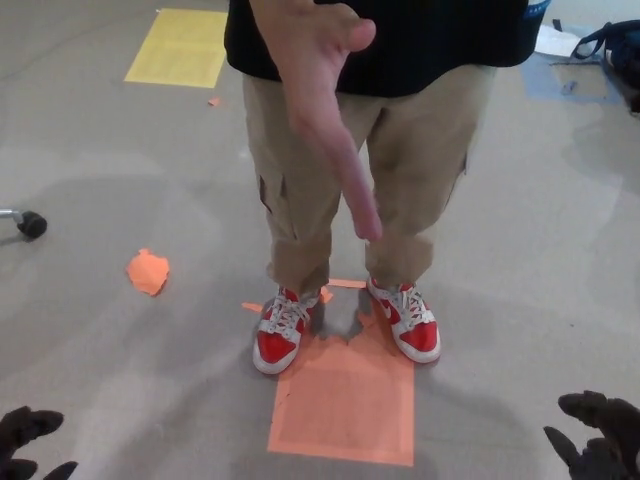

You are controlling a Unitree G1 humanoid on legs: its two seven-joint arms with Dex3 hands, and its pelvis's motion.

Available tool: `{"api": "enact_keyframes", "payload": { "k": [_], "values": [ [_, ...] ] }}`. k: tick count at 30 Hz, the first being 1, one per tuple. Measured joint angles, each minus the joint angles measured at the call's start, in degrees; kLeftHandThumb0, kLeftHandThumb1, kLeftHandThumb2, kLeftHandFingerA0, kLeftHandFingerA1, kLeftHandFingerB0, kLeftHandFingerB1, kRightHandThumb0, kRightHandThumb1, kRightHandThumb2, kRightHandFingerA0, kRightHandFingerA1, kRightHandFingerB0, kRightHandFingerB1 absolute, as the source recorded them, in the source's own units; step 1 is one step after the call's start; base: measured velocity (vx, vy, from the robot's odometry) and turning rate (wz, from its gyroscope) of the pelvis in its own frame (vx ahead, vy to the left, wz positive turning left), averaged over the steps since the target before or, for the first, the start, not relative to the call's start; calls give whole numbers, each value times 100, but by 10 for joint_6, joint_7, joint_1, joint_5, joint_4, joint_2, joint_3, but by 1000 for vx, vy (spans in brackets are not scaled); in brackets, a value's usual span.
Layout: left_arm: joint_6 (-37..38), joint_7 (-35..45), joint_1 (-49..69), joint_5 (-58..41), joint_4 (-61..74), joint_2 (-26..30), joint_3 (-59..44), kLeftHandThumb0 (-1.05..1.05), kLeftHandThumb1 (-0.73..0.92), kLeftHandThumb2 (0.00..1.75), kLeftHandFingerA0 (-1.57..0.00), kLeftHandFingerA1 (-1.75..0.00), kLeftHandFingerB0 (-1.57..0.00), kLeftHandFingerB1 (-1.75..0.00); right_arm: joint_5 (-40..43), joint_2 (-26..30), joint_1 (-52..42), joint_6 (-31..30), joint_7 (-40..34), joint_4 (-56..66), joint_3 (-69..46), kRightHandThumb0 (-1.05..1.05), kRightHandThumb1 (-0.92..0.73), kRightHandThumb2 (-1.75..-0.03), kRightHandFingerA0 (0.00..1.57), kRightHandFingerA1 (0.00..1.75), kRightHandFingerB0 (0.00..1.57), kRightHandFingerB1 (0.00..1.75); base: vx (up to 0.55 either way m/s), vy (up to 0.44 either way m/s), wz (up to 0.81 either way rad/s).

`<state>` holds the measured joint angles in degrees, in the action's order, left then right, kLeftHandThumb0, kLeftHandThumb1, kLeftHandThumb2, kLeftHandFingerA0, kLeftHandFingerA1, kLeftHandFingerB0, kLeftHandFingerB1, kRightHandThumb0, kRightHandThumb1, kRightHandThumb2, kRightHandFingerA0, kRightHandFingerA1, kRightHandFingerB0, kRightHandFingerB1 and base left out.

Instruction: The robot extends its right arm to grab a person's hand and shakes it

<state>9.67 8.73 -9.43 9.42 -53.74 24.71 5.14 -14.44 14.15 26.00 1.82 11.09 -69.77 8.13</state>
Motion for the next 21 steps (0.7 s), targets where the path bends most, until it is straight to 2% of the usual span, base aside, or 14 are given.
{"api": "enact_keyframes", "payload": {
  "k": [1,2,3,4,7,8,13,14,15,16,18,19,20,21],
  "values": [
    [5,4,0,2,-4,1,4,-33,60,110,-1,-48,0,-48,0,0,0,5,0,-4,-1,-81,-73,-101,4,23,3,13,0,0,0],
    [7,6,0,3,-6,1,6,-34,59,110,-1,-49,0,-48,1,0,-2,8,0,-2,-2,-84,-75,-102,5,24,4,11,0,0,0],
    [12,10,0,4,-9,1,8,-59,84,65,-14,-32,-9,-29,3,0,-5,15,-2,13,-5,-85,-76,-105,3,24,2,11,0,0,0],
    [14,12,0,5,-10,2,8,-59,84,65,-14,-32,-9,-29,4,0,-7,20,-4,26,-8,-85,-76,-105,3,24,2,11,0,0,0],
    [19,15,-1,6,-12,2,9,-66,84,77,-8,-34,-10,-32,7,-2,-21,32,-9,102,-14,-89,-79,-107,6,25,5,12,0,0,0],
    [20,15,-1,7,-12,2,10,-69,67,98,-8,-45,0,-37,8,-2,-26,33,-9,127,-15,-88,-79,-109,7,30,6,13,0,0,0],
    [21,16,-1,7,-11,2,11,-68,72,103,-2,-39,-3,-31,7,-3,-47,30,-9,252,-15,-90,-78,-112,2,40,0,9,0,0,0],
    [21,17,-2,7,-11,2,11,-66,70,100,-2,-40,-1,-32,7,-3,-50,28,-9,272,-15,-88,-77,-86,14,41,1,6,0,0,0],
    [21,17,-2,7,-11,2,11,-66,70,100,-2,-40,-1,-32,7,-3,-52,26,-8,296,-15,-88,-77,-86,14,41,1,6,0,0,0],
    [21,17,-3,7,-11,2,11,-67,69,99,-4,-43,-1,-35,6,-3,-54,23,-7,322,-15,-90,-79,-112,3,35,1,10,0,0,0],
    [21,17,-4,7,-10,2,11,-67,68,99,-5,-43,-1,-37,5,-3,-55,16,-5,371,-14,-90,-79,-113,2,32,0,10,0,0,0],
    [21,17,-4,7,-10,2,11,-34,61,112,0,-48,0,-47,5,-3,-55,12,-4,395,-14,-84,-77,-114,0,24,0,15,0,0,0],
    [21,17,-4,7,-10,2,11,-34,61,112,0,-48,0,-47,4,-3,-55,7,-2,419,-14,-84,-77,-114,0,24,0,15,0,0,0],
    [21,17,-4,7,-10,2,11,-34,61,112,-1,-47,0,-47,3,-3,-55,4,-1,433,-13,-86,-73,-93,0,21,0,3,0,0,0]
  ]
}}
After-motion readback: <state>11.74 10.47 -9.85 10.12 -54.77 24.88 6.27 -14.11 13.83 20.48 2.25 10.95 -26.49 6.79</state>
